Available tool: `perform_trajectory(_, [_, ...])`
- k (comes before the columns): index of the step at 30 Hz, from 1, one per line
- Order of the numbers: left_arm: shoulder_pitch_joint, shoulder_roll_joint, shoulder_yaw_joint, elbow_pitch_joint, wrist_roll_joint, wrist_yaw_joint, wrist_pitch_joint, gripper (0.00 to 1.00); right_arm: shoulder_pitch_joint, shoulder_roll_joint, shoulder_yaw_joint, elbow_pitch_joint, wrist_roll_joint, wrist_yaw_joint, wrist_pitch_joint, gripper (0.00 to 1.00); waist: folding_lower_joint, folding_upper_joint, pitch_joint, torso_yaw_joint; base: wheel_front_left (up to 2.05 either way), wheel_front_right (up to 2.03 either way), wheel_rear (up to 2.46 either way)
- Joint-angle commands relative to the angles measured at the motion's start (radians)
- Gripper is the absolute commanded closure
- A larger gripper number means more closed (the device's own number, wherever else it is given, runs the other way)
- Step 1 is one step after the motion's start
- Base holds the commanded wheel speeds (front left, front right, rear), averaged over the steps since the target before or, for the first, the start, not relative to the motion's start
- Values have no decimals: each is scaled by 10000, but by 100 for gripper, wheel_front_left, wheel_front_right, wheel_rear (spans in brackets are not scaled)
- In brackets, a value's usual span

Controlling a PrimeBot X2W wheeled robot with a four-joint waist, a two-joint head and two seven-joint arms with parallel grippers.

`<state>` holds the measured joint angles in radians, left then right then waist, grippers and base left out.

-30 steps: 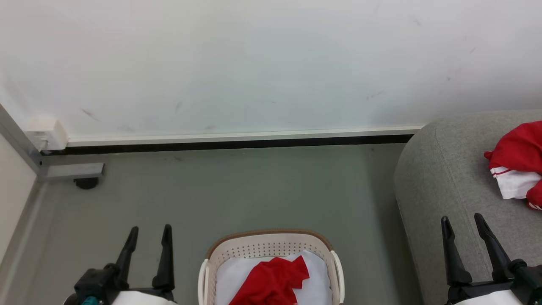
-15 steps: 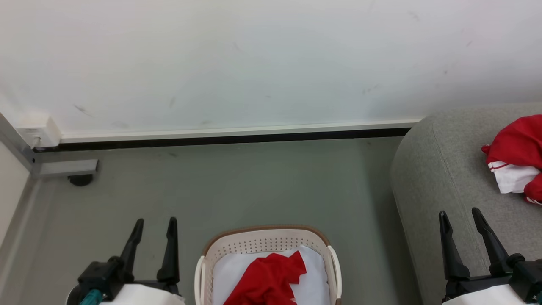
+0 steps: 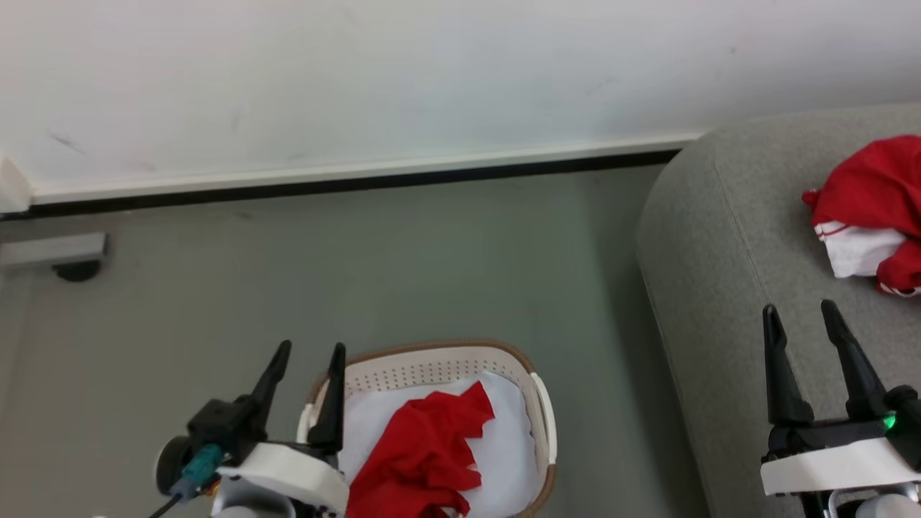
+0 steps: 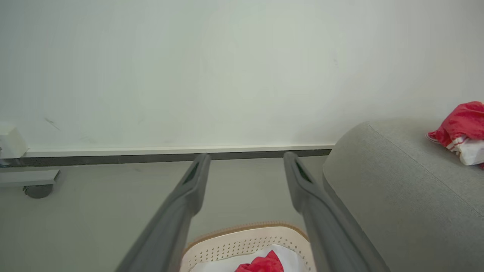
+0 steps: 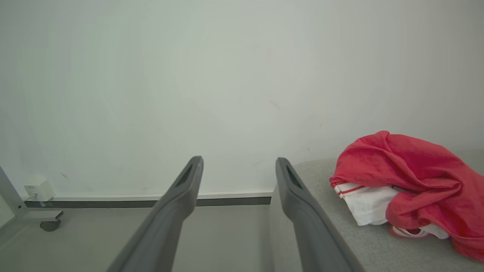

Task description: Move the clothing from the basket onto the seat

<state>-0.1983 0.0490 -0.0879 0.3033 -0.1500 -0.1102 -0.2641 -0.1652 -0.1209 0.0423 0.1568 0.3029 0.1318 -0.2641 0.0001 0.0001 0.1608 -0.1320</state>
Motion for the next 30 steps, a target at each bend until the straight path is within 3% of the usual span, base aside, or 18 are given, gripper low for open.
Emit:
perform_trajectory(1, [-190, 30, -65, 238, 80, -28, -5, 0, -165, -47, -32, -81, 80, -22, -2, 0, -1, -1, 416, -282, 0, 0, 0])
perform_trajectory(18, [-3309, 428, -1947, 5606, -36, -206, 328, 0, -1420, 288, 117, -426, 194, -22, -2, 0, -1, -1, 2450, -1422, 0, 0, 0])
perform_trajectory(30, [-5195, 906, -3050, 8389, -492, -192, 862, 0, -2247, 601, 176, -1245, 242, -22, -2, 0, -1, -1, 4173, -2291, 0, 0, 0])
